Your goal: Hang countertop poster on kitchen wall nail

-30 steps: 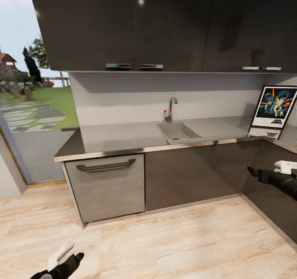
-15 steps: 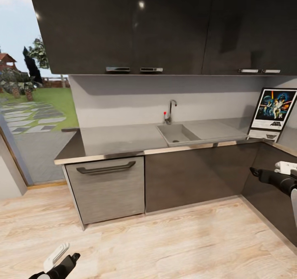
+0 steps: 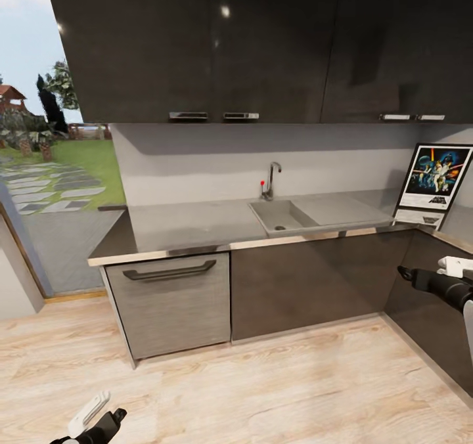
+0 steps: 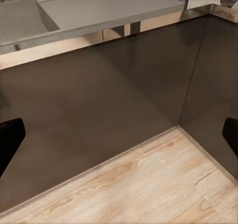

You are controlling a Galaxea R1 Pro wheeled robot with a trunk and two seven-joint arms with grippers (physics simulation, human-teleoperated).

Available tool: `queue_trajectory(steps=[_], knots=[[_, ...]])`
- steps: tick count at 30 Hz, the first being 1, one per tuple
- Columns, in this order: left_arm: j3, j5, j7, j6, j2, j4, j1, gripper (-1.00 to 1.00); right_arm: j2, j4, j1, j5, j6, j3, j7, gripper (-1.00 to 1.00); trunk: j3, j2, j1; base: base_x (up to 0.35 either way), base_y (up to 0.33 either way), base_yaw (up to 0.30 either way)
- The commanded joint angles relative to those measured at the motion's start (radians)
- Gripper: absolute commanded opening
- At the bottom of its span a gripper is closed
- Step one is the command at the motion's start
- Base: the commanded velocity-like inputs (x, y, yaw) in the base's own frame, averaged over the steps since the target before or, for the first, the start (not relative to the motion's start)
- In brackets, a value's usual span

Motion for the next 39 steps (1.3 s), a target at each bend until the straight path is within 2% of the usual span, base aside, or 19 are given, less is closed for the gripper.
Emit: queue_trajectory(steps=[1,29,34,39], knots=[[0.000,0.011,0.008,0.003,0.000,-0.001,-0.001,1.00,0.000,-0.001,-0.001,0.000,0.005,-0.001,0.004,1.00,0.002,0.006,-0.004,0.000,0.000,0.000],[0.000,0.014,0.000,-0.003,0.005,0.034,-0.004,1.00,0.000,-0.004,-0.001,0.001,0.005,0.001,0.004,1.00,0.090,0.202,-0.111,0.000,0.000,0.000],[-0.001,0.020,-0.015,0.001,0.005,-0.060,0.021,1.00,0.000,0.002,-0.001,0.004,0.005,0.000,0.004,1.00,0.105,0.237,-0.130,0.000,0.000,0.000],[-0.001,0.021,-0.017,0.000,0.003,-0.106,0.046,1.00,0.000,0.007,-0.001,0.006,0.005,0.000,0.004,1.00,0.121,0.272,-0.150,0.000,0.000,0.000]])
